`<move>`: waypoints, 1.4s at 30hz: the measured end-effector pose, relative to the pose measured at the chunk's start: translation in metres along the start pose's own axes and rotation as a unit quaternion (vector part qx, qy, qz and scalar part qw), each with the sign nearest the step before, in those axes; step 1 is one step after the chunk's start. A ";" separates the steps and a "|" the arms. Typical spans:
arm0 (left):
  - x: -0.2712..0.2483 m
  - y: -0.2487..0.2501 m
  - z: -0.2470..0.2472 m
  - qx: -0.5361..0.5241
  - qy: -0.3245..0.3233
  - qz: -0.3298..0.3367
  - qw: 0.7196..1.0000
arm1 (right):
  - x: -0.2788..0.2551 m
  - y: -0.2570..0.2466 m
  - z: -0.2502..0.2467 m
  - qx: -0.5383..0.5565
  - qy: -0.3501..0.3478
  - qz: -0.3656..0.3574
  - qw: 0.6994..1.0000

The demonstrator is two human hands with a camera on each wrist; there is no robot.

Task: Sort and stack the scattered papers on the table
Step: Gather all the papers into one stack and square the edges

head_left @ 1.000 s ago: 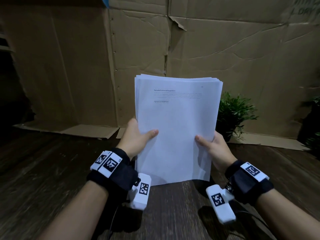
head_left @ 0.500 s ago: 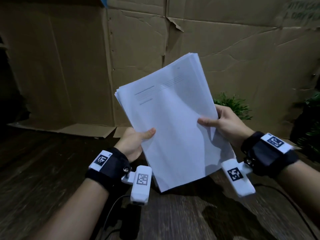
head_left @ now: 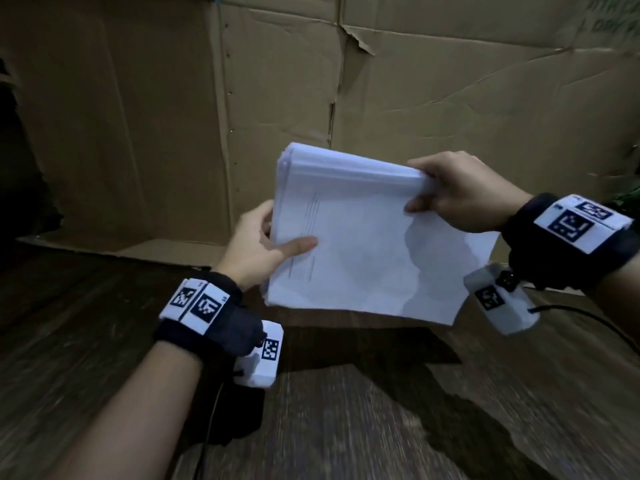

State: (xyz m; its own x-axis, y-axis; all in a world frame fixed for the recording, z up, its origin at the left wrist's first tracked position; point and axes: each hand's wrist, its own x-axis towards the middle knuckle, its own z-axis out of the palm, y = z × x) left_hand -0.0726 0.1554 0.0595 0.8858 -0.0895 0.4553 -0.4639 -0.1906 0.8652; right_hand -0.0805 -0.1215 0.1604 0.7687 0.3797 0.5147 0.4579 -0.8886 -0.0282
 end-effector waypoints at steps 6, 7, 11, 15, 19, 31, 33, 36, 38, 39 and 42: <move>-0.006 0.003 0.006 -0.038 -0.103 -0.040 0.993 | -0.007 0.003 -0.001 0.051 -0.083 -0.024 0.995; -0.007 0.004 0.010 -0.056 -0.113 -0.050 0.991 | -0.006 0.005 -0.001 0.047 -0.089 -0.023 0.995; -0.002 0.006 0.025 -0.116 -0.034 -0.074 0.990 | -0.006 0.021 0.006 0.022 0.043 -0.014 0.999; -0.004 0.010 0.024 -0.164 0.014 -0.086 0.983 | -0.027 0.062 0.047 0.166 0.167 0.258 0.937; -0.002 -0.004 0.013 -0.180 0.001 -0.108 0.978 | -0.051 0.076 0.101 0.586 -0.011 0.300 0.753; 0.000 -0.021 0.057 -0.052 0.240 -0.089 0.965 | -0.049 -0.004 0.126 0.497 0.282 0.224 0.789; -0.003 -0.014 0.056 -0.049 0.238 -0.052 0.969 | -0.050 -0.010 0.132 0.503 0.297 0.216 0.782; -0.005 -0.009 0.045 -0.048 0.191 -0.018 0.980 | -0.053 -0.002 0.133 0.521 0.285 0.207 0.778; -0.006 -0.011 0.040 -0.053 0.164 -0.008 0.985 | -0.058 0.009 0.138 0.533 0.259 0.193 0.782; -0.007 -0.015 0.037 -0.056 0.148 -0.015 0.987 | -0.061 0.015 0.142 0.537 0.243 0.183 0.787; -0.008 -0.033 0.031 -0.072 0.103 -0.055 0.991 | -0.069 0.027 0.158 0.544 0.211 0.171 0.794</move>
State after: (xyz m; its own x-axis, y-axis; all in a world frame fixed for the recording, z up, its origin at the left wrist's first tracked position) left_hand -0.0641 0.1322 0.0213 0.9171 0.1277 0.3776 -0.3749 -0.0456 0.9260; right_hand -0.0504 -0.1315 -0.0109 0.8177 -0.1601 0.5529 0.5464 -0.0864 -0.8331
